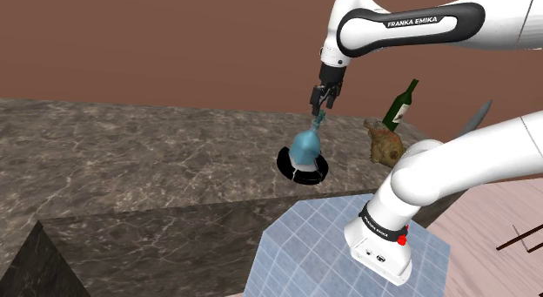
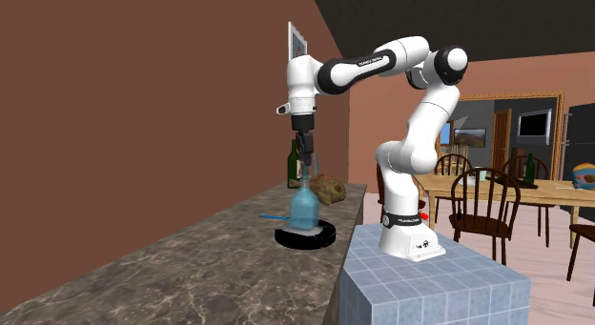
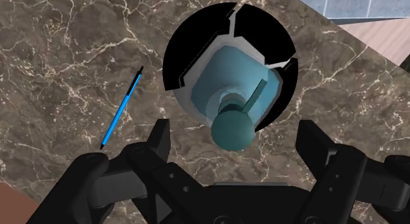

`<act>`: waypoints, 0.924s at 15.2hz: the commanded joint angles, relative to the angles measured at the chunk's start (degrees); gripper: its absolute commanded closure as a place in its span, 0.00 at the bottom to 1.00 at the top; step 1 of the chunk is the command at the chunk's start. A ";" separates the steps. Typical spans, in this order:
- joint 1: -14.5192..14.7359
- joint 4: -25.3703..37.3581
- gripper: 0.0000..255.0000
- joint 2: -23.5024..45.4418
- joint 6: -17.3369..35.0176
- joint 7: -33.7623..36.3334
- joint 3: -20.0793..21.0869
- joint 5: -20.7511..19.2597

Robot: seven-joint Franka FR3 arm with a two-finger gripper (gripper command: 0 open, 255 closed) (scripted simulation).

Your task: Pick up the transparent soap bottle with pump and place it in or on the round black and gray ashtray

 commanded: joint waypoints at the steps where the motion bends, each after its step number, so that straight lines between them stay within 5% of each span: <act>1: 0.00 0.00 0.00 0.00 0.00 0.00 0.00 0.00; 6: 0.33 7.25 0.00 0.00 -7.27 -0.15 0.68 0.66; 14: 0.33 7.25 0.00 0.00 -7.27 -0.15 0.68 0.66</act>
